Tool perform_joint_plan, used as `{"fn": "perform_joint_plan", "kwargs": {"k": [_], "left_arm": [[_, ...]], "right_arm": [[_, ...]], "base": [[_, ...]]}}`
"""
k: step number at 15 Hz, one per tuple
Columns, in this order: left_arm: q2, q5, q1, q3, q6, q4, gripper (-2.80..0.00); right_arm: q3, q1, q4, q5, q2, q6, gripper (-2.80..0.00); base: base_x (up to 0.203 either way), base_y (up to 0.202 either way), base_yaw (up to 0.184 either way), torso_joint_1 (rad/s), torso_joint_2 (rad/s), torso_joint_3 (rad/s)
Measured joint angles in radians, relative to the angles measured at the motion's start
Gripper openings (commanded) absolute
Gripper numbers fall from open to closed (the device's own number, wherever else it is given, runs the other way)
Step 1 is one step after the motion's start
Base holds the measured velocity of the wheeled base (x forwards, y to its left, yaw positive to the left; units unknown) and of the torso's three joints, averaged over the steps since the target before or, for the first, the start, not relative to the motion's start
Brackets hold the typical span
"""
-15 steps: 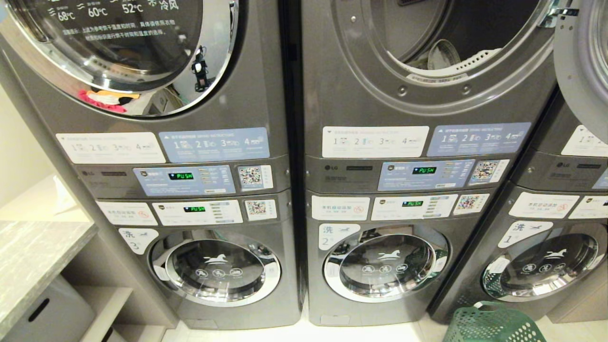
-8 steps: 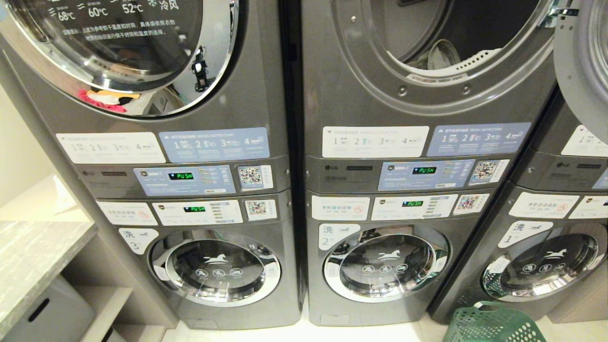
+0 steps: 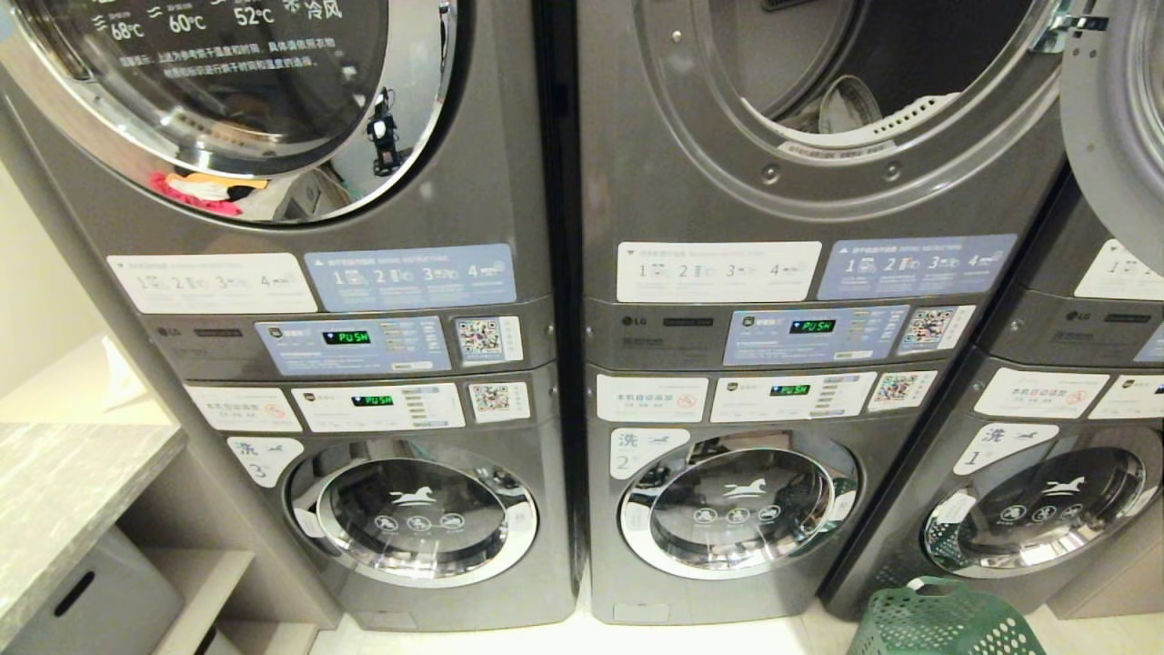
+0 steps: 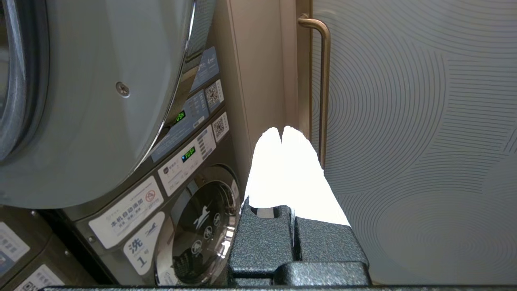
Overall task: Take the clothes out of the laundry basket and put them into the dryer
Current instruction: Close the dryer
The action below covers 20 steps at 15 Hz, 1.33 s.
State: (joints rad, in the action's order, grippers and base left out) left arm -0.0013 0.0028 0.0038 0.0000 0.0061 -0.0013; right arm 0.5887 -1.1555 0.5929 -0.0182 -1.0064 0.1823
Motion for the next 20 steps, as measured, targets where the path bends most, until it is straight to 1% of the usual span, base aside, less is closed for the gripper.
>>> {"fn": "perform_joint_plan", "kwargs": {"k": [7, 9, 20], "left_arm": [[0.000, 0.000, 0.000, 0.000, 0.005, 0.002, -2.80], [0.000, 0.000, -0.001, 0.000, 0.004, 0.002, -2.80], [0.000, 0.000, 0.000, 0.000, 0.005, 0.002, -2.80]], "right_arm": [[0.007, 0.000, 0.000, 0.002, 0.001, -0.003, -2.80], [0.006, 0.000, 0.001, 0.002, 0.002, -0.002, -2.80], [-0.001, 0.000, 0.000, 0.004, 0.003, -0.002, -2.80]], "base": [[0.000, 0.000, 0.000, 0.000, 0.00, 0.000], [0.006, -0.072, 0.005, 0.000, 0.00, 0.005], [0.000, -0.191, 0.001, 0.002, 0.00, 0.003]]}}
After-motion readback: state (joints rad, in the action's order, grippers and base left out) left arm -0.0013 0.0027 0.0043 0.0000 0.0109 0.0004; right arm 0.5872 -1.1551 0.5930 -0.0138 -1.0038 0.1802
